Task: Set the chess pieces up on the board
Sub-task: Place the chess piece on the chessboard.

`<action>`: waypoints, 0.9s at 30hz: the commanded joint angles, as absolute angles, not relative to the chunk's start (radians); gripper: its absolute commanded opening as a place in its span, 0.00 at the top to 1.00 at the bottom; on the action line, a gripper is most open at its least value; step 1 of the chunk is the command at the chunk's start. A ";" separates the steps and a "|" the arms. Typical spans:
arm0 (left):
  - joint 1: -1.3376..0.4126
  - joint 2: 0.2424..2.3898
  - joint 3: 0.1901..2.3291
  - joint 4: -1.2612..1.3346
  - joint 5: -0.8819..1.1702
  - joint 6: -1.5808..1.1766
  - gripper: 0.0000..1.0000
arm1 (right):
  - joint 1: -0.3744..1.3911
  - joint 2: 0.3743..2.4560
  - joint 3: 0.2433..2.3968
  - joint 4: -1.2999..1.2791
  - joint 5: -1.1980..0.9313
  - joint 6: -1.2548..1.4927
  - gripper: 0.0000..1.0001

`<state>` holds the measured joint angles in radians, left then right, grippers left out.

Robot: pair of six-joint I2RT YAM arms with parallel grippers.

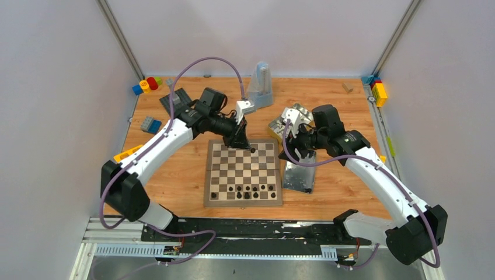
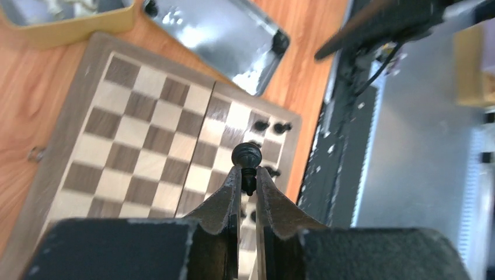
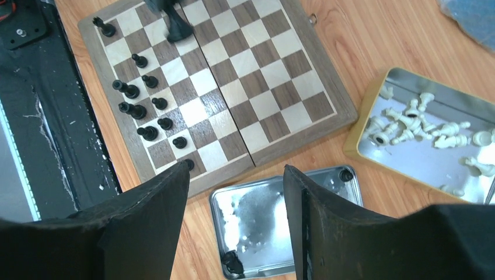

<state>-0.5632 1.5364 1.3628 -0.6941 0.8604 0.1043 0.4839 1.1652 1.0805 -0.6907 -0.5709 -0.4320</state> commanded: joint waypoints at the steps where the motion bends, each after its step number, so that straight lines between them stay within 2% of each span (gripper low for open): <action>1: -0.591 1.382 1.287 -0.827 0.642 0.343 0.96 | 0.465 1.124 1.041 -0.665 -0.539 -0.433 0.39; 6: -0.677 1.256 1.166 -0.881 0.457 0.438 0.94 | 0.445 1.117 1.012 -0.664 -0.522 -0.437 0.40; 12: -0.842 1.210 1.053 -0.889 0.293 0.471 0.94 | 0.411 1.126 0.969 -0.653 -0.528 -0.443 0.42; 27: -1.012 1.260 0.960 -0.859 0.208 0.506 0.91 | 0.342 1.122 0.893 -0.607 -0.561 -0.438 0.44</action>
<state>-0.9798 1.2385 0.9611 -0.8833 0.2276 0.4751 0.3454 1.1416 0.8959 -0.6533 -0.5335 -0.4316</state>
